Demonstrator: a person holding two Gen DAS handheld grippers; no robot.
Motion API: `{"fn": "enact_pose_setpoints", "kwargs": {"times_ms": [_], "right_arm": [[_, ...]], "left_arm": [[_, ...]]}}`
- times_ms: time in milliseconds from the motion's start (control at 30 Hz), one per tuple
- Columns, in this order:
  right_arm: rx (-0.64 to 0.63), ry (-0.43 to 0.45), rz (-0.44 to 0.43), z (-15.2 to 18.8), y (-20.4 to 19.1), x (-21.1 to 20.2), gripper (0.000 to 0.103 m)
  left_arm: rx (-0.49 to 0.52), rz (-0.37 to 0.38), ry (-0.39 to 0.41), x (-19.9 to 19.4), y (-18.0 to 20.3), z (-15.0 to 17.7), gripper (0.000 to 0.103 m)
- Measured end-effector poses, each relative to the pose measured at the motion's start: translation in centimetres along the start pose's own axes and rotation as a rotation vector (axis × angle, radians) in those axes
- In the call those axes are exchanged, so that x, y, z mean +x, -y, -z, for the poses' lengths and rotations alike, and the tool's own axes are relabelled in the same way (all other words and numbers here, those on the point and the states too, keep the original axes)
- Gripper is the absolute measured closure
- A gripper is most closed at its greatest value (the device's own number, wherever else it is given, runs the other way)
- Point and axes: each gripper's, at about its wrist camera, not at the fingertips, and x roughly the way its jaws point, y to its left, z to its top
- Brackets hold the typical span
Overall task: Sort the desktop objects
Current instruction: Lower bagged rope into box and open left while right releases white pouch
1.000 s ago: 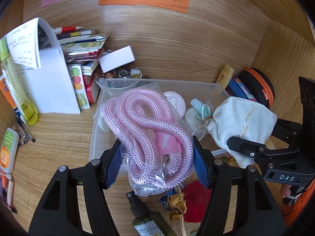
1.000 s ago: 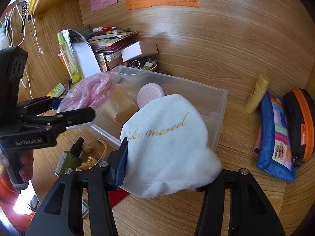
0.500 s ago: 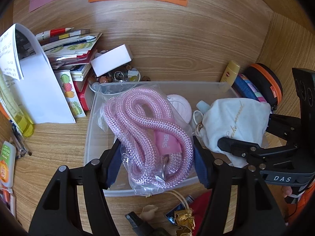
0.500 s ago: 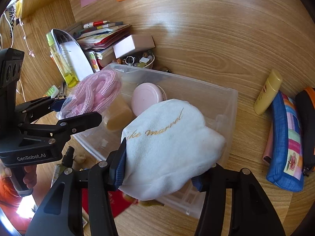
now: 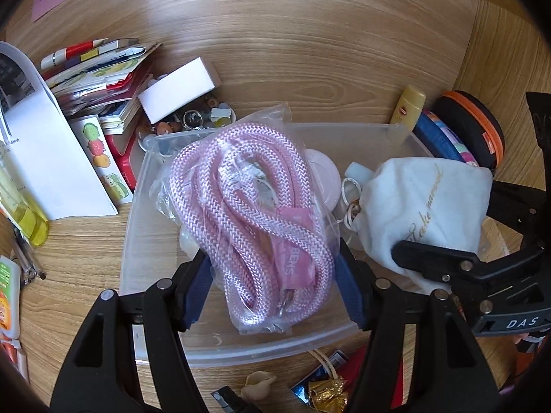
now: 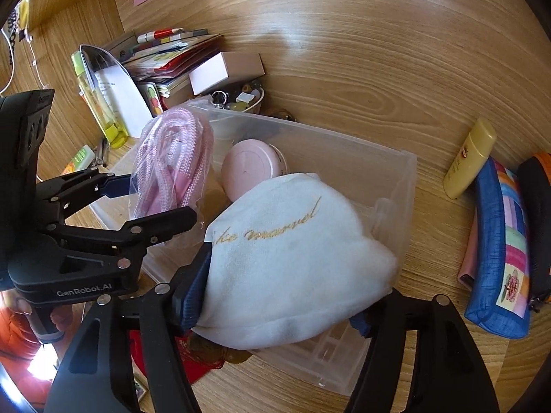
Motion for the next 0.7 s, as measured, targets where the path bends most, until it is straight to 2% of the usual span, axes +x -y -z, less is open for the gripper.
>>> {"fn": "enact_pose_setpoints", "kwargs": {"times_ms": [267,700], "right_arm": [[-0.008,0.002,0.023,0.0,-0.4,-0.7,0.037],[-0.046,0.047,0.095,1.2,-2.5,-3.9,0.024]], "left_arm": [[-0.027,0.024,0.010,-1.0,-0.6,0.0,0.038],[-0.014,0.027,0.045,-3.9,0.0,1.3,0.038]]}}
